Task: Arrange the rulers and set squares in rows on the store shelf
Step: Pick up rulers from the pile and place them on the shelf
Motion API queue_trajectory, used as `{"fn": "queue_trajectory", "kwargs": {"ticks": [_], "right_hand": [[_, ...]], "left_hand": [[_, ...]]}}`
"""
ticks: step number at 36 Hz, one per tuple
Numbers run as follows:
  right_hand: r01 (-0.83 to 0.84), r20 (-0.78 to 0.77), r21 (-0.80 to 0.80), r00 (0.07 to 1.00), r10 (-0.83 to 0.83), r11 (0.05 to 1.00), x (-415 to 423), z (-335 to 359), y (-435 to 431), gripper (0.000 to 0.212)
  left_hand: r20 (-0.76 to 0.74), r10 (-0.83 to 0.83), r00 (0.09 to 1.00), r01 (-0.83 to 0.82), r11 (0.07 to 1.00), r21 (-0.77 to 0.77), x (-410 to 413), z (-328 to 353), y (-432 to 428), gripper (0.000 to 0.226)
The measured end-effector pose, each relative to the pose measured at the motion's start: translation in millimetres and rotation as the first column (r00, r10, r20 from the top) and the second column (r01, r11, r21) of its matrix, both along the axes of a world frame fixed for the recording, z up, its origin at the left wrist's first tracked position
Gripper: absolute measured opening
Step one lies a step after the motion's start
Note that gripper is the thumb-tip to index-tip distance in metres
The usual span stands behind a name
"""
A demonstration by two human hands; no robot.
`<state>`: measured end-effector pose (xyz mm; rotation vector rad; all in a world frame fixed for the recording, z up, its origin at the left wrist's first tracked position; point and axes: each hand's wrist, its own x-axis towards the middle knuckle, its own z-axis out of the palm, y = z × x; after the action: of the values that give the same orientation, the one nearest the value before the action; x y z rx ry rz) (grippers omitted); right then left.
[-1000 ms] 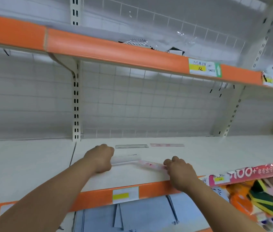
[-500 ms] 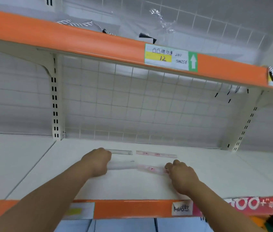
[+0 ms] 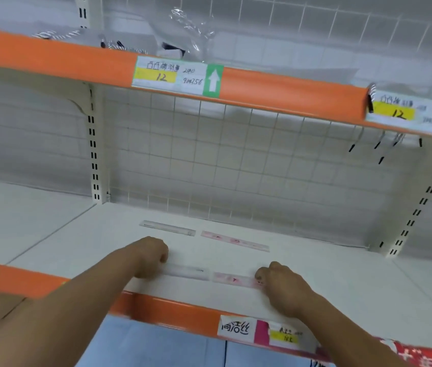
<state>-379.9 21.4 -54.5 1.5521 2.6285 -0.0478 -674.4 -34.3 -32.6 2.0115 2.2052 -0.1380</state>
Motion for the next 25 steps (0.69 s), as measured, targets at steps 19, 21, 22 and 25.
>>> {"fn": "queue_trajectory", "kwargs": {"ticks": [19, 21, 22, 25], "right_hand": [[-0.016, -0.165, -0.174, 0.986, -0.013, 0.985, 5, 4, 10, 0.04], [-0.002, -0.163, -0.18, 0.986, -0.027, 0.984, 4, 4, 11, 0.039], [0.004, -0.163, -0.185, 0.986, -0.034, 0.983, 4, 3, 12, 0.038], [0.013, -0.171, -0.204, 0.984, -0.049, 0.979, 4, 2, 15, 0.031]], "left_hand": [[-0.008, 0.036, 0.999, -0.036, 0.999, -0.04, -13, 2, -6, 0.053], [-0.021, 0.061, 0.998, -0.062, 0.997, -0.053, -19, 4, -9, 0.049], [-0.037, 0.081, 0.996, -0.084, 0.994, -0.069, -22, 4, -11, 0.041], [-0.078, 0.148, 0.986, -0.156, 0.982, -0.109, -35, 7, -20, 0.038]]}}
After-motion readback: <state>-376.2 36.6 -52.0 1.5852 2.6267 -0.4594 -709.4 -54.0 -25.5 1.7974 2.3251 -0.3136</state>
